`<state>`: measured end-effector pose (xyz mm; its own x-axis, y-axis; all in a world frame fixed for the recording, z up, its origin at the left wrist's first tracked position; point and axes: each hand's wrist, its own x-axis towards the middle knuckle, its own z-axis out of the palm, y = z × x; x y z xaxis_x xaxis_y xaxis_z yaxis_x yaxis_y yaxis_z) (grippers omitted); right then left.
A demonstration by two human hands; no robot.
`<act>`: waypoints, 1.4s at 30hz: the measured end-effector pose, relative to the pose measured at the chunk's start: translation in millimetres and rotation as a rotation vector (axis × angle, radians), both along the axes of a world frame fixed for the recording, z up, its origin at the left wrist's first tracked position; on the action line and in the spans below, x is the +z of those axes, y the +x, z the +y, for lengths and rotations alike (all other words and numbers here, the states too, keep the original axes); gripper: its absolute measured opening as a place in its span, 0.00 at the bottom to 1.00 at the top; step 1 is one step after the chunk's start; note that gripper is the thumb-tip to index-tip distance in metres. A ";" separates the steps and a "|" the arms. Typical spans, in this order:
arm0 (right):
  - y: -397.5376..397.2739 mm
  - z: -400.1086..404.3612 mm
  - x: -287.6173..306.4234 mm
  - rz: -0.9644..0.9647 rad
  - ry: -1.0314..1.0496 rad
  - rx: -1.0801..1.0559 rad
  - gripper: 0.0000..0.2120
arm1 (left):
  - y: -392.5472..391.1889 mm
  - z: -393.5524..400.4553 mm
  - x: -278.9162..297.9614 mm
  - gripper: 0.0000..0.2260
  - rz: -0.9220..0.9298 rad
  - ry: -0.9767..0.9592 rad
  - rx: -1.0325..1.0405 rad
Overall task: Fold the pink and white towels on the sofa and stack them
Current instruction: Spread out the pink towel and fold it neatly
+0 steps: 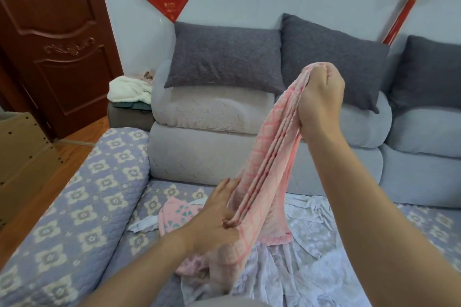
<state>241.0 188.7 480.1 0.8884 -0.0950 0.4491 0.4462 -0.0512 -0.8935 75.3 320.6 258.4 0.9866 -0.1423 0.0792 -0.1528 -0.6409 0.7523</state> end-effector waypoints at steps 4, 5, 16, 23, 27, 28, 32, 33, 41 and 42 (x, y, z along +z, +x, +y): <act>0.4 -3.6 8.7 0.023 0.071 0.164 0.12 | 11.0 -10.3 5.8 0.15 -0.090 0.117 -0.038; 0.2 -4.3 10.5 0.027 0.083 0.190 0.12 | 13.1 -11.3 6.4 0.19 -0.083 0.131 -0.027; 49.1 -15.4 4.0 0.151 -0.070 -0.348 0.14 | -40.2 -51.0 32.4 0.14 -0.253 -0.166 0.300; 53.3 -10.7 -10.8 0.067 -0.054 -0.366 0.11 | -69.7 -39.5 58.4 0.02 -0.360 0.152 0.444; 61.0 -4.4 -18.2 0.078 -0.165 -0.231 0.11 | -56.6 -5.7 38.8 0.04 -0.222 0.125 0.637; 64.1 -5.4 -22.4 0.111 -0.224 -0.237 0.11 | -54.8 7.7 34.9 0.05 -0.209 0.115 0.597; 70.3 -14.4 -33.8 0.101 -0.215 -0.289 0.10 | -63.4 15.9 57.0 0.09 -0.243 0.197 0.170; 70.5 -14.5 -33.0 0.085 -0.221 -0.286 0.09 | -62.9 11.1 56.7 0.09 -0.235 0.211 0.146; 57.7 1.1 -32.7 -0.057 -0.281 -0.346 0.09 | -17.3 -22.8 -26.5 0.03 0.265 -0.007 0.329; 58.3 1.8 -31.2 -0.046 -0.294 -0.367 0.09 | -15.6 -30.4 -30.4 0.01 0.316 -0.046 0.315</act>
